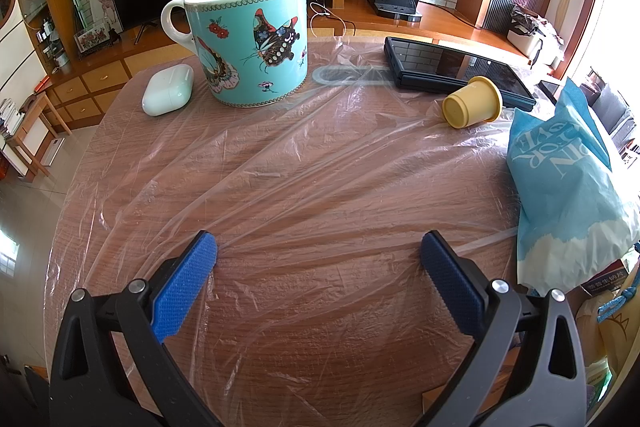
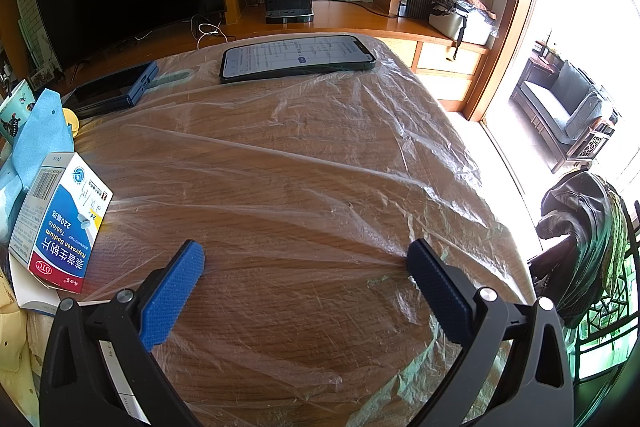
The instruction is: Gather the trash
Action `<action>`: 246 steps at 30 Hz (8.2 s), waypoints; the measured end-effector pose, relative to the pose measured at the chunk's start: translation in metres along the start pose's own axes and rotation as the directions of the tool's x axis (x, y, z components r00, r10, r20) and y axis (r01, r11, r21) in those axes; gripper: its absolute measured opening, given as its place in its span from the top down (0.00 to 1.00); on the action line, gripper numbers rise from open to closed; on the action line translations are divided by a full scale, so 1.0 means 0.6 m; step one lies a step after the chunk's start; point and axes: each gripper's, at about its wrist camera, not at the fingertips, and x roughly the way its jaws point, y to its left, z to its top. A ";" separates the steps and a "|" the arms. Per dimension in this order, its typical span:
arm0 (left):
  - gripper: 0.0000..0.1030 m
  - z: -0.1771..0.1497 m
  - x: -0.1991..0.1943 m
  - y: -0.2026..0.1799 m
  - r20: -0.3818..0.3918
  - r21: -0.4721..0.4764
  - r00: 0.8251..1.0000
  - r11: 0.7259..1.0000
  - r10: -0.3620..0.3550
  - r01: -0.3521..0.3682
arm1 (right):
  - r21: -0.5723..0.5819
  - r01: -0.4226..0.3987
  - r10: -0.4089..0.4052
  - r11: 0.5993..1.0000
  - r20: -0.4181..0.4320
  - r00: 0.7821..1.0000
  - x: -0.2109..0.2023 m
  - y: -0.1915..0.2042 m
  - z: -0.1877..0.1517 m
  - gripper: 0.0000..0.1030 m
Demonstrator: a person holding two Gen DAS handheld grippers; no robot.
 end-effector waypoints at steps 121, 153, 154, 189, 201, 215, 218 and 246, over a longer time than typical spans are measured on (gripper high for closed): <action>0.43 -0.087 -0.147 -0.004 0.057 0.084 0.971 0.970 -0.234 0.229 | 0.073 -0.565 0.560 0.822 0.076 0.825 -0.162 0.185 -0.053 0.44; 0.43 -0.183 -0.315 -0.031 0.192 0.166 0.942 0.955 -0.275 0.245 | -0.123 -0.626 0.638 0.770 0.173 0.750 -0.332 0.140 -0.153 0.44; 0.43 -0.188 -0.318 -0.032 0.192 0.169 0.943 0.956 -0.272 0.241 | -0.127 -0.624 0.636 0.771 0.166 0.753 -0.333 0.142 -0.159 0.44; 0.42 -0.361 -0.347 -0.084 0.019 0.290 0.938 0.900 -0.346 0.326 | -0.251 -0.601 0.604 0.759 -0.076 0.793 -0.343 0.173 -0.345 0.44; 0.42 -0.399 -0.312 -0.093 -0.051 0.299 0.945 0.897 -0.325 0.324 | -0.212 -0.610 0.588 0.764 -0.161 0.793 -0.308 0.179 -0.387 0.44; 0.43 -0.415 -0.289 -0.097 -0.081 0.304 0.949 0.899 -0.305 0.314 | -0.194 -0.609 0.579 0.769 -0.193 0.792 -0.284 0.189 -0.403 0.44; 0.43 -0.420 -0.280 -0.099 -0.094 0.299 0.949 0.900 -0.302 0.316 | -0.196 -0.606 0.575 0.771 -0.194 0.795 -0.285 0.189 -0.403 0.44; 0.43 -0.444 -0.223 -0.112 -0.165 0.339 0.954 0.894 -0.250 0.293 | -0.176 -0.590 0.550 0.788 -0.230 0.803 -0.252 0.194 -0.417 0.44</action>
